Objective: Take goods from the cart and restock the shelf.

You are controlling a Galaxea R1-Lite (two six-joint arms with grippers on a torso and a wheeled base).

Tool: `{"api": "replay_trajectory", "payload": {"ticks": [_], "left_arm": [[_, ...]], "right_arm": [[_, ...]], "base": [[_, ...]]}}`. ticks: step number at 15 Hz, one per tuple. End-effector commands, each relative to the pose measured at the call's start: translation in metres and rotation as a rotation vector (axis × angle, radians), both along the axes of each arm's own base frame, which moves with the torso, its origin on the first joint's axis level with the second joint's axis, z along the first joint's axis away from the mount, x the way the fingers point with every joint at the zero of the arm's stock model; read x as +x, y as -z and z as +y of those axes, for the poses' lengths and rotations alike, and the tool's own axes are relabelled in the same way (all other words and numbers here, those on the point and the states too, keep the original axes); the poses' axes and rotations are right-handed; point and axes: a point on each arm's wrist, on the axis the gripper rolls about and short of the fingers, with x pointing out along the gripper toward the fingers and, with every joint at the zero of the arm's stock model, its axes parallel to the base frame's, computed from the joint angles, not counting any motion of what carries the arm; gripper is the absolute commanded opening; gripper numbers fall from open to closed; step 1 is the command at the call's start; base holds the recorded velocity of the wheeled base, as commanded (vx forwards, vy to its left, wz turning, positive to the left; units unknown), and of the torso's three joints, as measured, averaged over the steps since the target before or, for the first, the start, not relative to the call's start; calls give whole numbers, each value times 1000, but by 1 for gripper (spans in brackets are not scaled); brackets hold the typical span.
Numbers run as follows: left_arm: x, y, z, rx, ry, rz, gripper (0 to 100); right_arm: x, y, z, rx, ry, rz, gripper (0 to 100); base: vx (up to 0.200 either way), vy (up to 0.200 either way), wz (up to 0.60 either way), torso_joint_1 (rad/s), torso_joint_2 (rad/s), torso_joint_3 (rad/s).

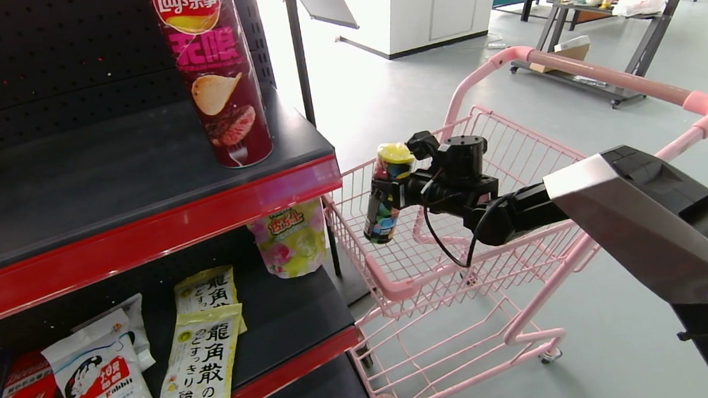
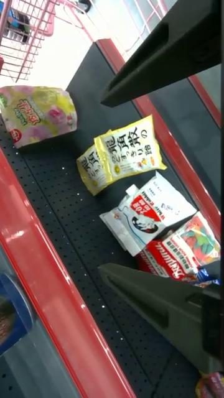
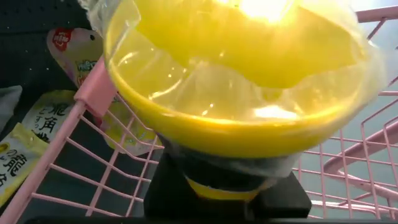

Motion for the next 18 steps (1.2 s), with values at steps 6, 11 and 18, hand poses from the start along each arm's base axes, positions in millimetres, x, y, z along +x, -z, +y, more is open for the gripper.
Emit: {"api": "replay_trajectory", "payload": {"ticks": [6,11,18], "left_arm": [[2,-6,-1,1,12,6,100],[7,-14,-3,-1,87,19,100],[16,-28,-7,-15,178,29,100]], "right_arm": [[-87,-125,-52,37,83,-119,0],[-206,-189,-120,-21,293,-92,0],[-353,-164,-170,-167,326,-77,0]], "base": [[0,0,0,0,0,0],[0,0,0,0,0,0],[0,0,0,0,0,0]]}}
